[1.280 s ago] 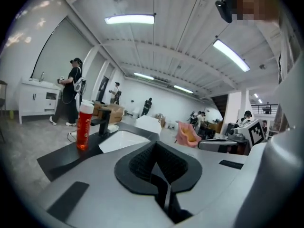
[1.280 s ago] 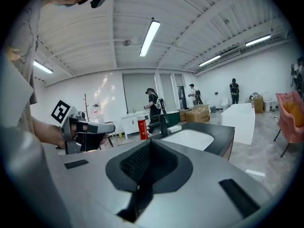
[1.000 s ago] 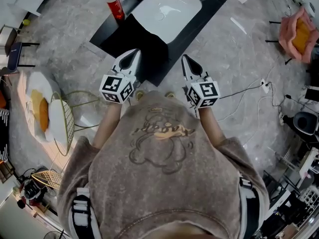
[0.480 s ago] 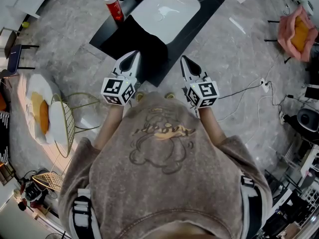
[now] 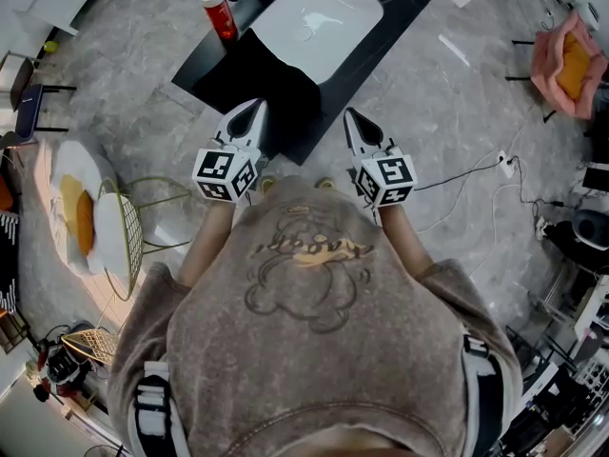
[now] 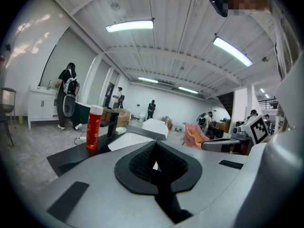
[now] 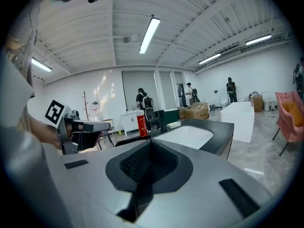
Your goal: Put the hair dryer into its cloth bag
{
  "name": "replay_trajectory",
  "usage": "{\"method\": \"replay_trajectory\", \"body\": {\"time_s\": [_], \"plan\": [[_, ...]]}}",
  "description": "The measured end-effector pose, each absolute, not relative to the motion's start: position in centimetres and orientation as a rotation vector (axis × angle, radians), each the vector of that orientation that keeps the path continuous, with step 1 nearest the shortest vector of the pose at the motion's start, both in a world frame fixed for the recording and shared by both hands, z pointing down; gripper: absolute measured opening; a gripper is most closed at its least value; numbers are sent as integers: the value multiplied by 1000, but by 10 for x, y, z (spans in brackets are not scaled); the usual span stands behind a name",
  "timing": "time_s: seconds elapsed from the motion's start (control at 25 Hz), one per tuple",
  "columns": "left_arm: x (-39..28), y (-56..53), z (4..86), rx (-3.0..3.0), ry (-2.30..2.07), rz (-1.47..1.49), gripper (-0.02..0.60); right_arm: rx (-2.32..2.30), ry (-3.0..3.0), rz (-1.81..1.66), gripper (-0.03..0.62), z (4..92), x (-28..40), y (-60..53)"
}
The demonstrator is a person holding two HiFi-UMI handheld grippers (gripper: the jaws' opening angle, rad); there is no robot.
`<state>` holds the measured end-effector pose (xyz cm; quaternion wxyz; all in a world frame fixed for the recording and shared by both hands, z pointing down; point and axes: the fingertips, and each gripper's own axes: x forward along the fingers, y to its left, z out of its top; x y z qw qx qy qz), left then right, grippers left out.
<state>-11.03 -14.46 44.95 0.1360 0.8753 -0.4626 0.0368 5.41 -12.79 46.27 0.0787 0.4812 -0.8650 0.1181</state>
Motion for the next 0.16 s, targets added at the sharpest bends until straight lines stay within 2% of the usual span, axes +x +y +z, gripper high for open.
{"method": "replay_trajectory", "body": {"time_s": [0.16], "plan": [[-109,-143,449,2527,-1338,108,18,1426,-2589,361,-3,464,53,-125]]}}
